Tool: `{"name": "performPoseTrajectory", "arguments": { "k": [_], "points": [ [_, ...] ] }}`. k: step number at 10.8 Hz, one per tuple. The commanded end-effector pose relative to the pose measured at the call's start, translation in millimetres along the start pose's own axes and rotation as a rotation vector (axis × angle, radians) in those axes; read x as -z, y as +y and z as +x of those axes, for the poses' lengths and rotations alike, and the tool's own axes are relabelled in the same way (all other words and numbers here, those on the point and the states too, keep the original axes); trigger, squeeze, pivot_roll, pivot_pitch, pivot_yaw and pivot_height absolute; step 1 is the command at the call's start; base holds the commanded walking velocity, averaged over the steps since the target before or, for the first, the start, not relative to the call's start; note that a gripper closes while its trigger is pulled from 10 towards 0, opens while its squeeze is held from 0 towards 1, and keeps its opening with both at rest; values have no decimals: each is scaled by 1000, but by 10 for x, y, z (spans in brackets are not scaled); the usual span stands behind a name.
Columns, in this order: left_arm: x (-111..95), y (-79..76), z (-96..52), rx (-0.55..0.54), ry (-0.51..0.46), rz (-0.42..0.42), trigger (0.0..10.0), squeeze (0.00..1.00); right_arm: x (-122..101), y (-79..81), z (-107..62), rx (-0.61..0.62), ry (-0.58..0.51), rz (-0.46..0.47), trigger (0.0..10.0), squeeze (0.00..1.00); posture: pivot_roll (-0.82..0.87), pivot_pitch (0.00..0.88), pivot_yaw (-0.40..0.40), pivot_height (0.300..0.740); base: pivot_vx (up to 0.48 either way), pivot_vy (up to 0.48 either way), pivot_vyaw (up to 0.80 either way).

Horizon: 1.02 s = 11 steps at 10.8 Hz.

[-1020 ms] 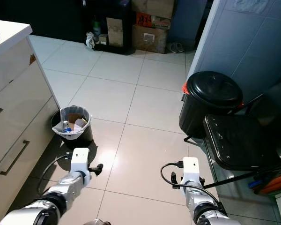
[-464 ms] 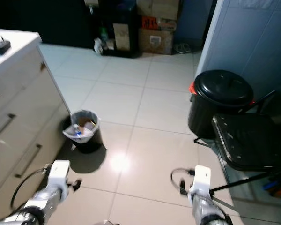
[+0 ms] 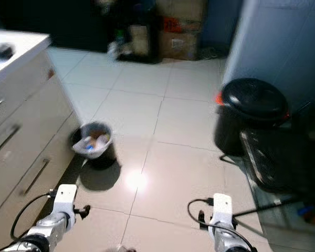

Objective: Kitchen organization

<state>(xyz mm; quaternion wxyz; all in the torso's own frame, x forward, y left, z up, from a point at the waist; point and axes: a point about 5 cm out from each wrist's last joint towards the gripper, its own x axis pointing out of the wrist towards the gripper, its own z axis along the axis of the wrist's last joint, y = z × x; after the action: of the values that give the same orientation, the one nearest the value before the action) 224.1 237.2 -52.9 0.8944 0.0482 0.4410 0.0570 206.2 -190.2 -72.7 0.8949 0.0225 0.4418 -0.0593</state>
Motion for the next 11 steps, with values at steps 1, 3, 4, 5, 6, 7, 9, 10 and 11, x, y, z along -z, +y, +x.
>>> {"name": "performPoseTrajectory", "arguments": {
  "k": [1, 3, 4, 5, 6, 7, 9, 10, 11],
  "points": [
    [30, -15, -2, 0, 5, 12, 10000, 0, -32, -25, 3, -8, -7, -26, 10000, 0, 38, 0, 19, 740, 0, 0, 800],
    [34, -59, 0, 14, -2, 74, 10000, 0, -16, -53, -1, -12, 2, -43, 10000, 0, 34, 0, 7, 740, 0, 0, 800],
    [60, -66, -1, 2, 10, 70, 10000, 0, 49, -66, -11, -12, 18, -80, 10000, 0, 40, 0, 0, 740, 0, 0, 800],
    [72, -95, -2, 21, 8, 84, 10000, 0, 71, -68, -15, -12, 24, -77, 10000, 0, 44, 0, -6, 740, 0, 0, 800],
    [101, -105, -5, 28, 15, 83, 10000, 0, 68, -64, -14, -15, 25, -85, 10000, 0, 44, 0, -8, 740, 0, 0, 800],
    [110, -108, -5, 27, 16, 77, 10000, 0, 54, -61, -12, -18, 22, -89, 10000, 0, 43, 0, -10, 740, 0, 0, 800],
    [92, -130, -3, 35, 10, 82, 10000, 0, 33, -50, -8, -24, 18, -100, 10000, 0, 47, 0, -13, 740, 0, 0, 800],
    [76, -135, 0, 36, 7, 80, 10000, 0, 32, -43, -7, -27, 17, -106, 10000, 0, 47, 0, -12, 740, 0, 0, 800],
    [56, -158, 3, 56, 3, 48, 10000, 0, 33, -36, -7, -29, 17, -109, 10000, 0, 46, 0, -11, 740, 0, 0, 800]
  ]
}}
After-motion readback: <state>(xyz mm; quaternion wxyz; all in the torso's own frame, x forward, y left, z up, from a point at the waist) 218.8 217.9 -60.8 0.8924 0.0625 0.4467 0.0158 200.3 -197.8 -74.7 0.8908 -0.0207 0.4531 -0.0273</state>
